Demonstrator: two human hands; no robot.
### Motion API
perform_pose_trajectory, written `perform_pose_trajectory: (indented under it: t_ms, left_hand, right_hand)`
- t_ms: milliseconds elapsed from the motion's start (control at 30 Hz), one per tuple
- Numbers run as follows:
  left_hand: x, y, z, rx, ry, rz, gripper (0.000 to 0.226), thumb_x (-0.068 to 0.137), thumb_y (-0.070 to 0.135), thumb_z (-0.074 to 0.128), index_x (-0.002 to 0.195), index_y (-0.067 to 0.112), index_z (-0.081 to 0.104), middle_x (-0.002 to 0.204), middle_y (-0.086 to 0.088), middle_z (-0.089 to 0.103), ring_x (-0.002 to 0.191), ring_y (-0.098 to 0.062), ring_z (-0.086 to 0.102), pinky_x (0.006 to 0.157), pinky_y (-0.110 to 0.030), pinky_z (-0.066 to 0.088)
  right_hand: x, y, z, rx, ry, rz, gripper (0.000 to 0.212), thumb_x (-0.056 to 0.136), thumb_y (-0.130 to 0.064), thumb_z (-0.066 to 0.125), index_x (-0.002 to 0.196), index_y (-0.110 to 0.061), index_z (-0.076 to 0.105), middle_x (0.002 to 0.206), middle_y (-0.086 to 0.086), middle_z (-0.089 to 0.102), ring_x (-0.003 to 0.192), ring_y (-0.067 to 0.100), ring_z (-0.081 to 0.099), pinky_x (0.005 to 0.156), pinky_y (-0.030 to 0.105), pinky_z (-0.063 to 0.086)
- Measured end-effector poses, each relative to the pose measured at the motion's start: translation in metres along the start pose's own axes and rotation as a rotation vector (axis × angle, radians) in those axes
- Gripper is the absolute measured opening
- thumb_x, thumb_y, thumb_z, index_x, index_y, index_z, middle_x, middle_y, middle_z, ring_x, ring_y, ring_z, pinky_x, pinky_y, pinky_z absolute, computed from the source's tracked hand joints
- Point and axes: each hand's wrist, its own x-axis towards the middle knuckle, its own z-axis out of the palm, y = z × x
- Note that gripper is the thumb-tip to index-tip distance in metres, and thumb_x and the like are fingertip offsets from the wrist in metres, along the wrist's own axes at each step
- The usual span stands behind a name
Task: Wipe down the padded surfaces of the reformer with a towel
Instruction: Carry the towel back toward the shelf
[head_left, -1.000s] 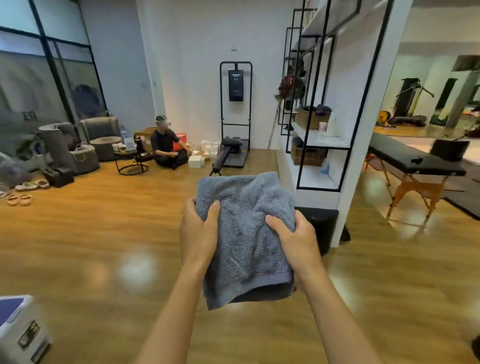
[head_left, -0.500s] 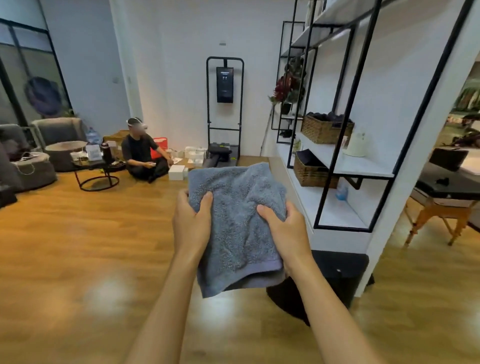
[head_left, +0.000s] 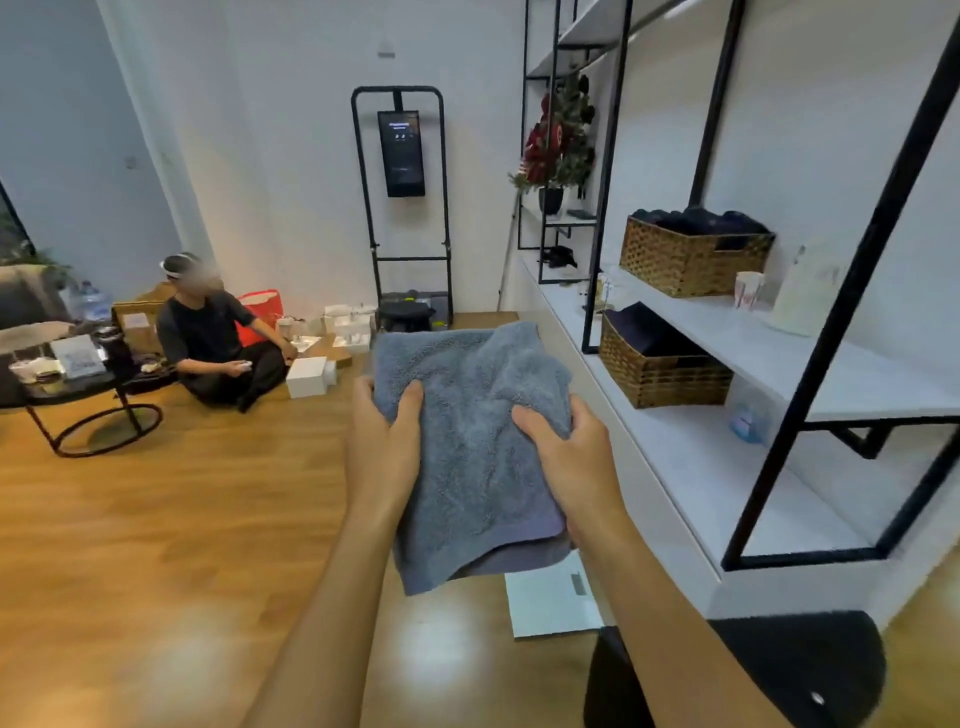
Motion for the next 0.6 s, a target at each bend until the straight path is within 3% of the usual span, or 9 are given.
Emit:
perform_pose_trajectory:
  t_ms: [167,333,467,600]
  left_hand:
    - [0.135,-0.069,0.069,-0.027,-0.154,0.003,0.017,0.089,0.043,0.057,0.098,0.029,0.052,0.094,0.009,0.063,0.088,-0.011,0.062,0.075,-0.036,0.051]
    - [0.241,-0.112,0.148,-0.069,-0.349,0.0,0.02,0.09,0.042,0.057,0.102,0.026,0.052,0.092,0.013,0.062,0.086,-0.008,0.062,0.067,-0.03,0.048]
    - [0.296,-0.139,0.224,-0.134,-0.516,-0.033,0.027,0.091,0.04,0.057,0.107,0.019,0.052,0.095,0.008,0.063,0.088,-0.01,0.063,0.068,-0.029,0.048]
    - [0.331,-0.175,0.302,-0.163,-0.639,-0.067,0.027,0.089,0.044,0.056,0.106,0.024,0.052,0.098,0.005,0.065,0.089,-0.014,0.064,0.074,-0.036,0.052]
  right_hand:
    - [0.121,0.053,0.036,-0.073,0.18,0.005,0.021,0.083,-0.038,0.074,0.099,-0.036,0.061,0.093,-0.021,0.068,0.078,-0.011,0.065,0.056,0.009,0.05]
    - [0.219,0.091,0.05,-0.182,0.379,0.035,0.022,0.084,-0.048,0.069,0.097,-0.041,0.054,0.097,-0.03,0.057,0.082,-0.009,0.061,0.06,0.006,0.047]
    - [0.288,0.119,0.035,-0.256,0.545,0.056,0.035,0.085,-0.05,0.067,0.113,-0.033,0.054,0.102,-0.025,0.057,0.092,-0.001,0.058,0.075,0.016,0.051]
    - [0.348,0.161,0.008,-0.264,0.667,0.101,0.03,0.084,-0.049,0.067,0.107,-0.034,0.055,0.101,-0.021,0.061,0.092,0.002,0.06,0.074,0.021,0.051]
